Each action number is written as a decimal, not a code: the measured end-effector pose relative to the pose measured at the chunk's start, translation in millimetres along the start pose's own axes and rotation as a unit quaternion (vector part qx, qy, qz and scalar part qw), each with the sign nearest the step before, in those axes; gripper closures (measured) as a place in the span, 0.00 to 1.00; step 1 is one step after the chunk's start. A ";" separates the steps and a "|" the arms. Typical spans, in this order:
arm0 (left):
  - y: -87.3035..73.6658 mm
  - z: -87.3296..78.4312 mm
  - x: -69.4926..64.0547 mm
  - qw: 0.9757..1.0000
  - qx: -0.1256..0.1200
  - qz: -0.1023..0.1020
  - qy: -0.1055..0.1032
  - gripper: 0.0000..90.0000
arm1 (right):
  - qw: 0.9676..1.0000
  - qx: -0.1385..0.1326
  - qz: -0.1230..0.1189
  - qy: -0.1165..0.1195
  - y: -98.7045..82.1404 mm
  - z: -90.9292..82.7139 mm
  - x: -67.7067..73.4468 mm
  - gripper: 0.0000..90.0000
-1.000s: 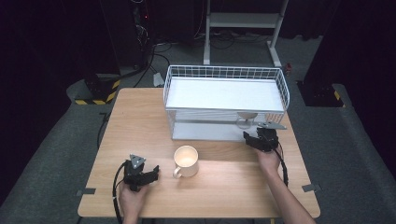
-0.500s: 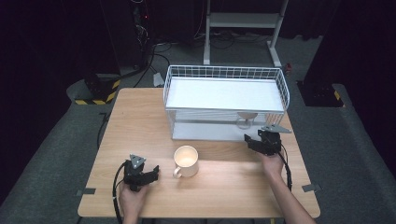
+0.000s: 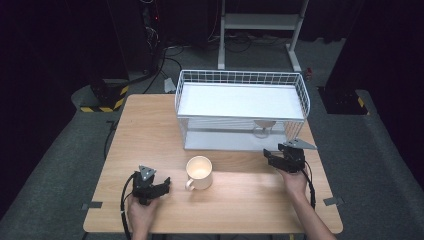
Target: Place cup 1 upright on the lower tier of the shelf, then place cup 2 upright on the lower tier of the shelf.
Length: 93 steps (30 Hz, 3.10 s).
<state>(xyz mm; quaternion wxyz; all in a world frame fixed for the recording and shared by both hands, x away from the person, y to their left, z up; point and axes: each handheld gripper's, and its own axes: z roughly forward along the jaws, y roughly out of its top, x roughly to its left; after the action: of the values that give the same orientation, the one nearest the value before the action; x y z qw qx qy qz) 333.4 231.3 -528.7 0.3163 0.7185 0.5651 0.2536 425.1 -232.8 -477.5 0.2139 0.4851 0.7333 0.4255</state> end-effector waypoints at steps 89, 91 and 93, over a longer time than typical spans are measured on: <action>4.8 1.0 -4.8 0.999 0.024 0.012 -0.018 0.13 | 0.993 0.095 -0.024 -0.060 -79.0 -37.4 -7.2 0.23; 6.1 -0.5 -5.2 1.000 0.012 0.006 -0.025 0.13 | 0.993 0.094 -0.024 -0.061 -79.0 -37.4 -6.8 0.23; 8.2 -2.7 -6.1 1.000 0.001 0.006 -0.029 0.13 | 0.993 0.095 -0.022 -0.060 -79.0 -37.2 -7.5 0.23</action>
<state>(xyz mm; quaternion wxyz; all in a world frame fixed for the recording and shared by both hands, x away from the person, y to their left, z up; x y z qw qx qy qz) 335.4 224.4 -520.9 0.3300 0.7290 0.5521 0.2340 359.6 -268.1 -523.6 0.2196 0.5113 0.7669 0.3196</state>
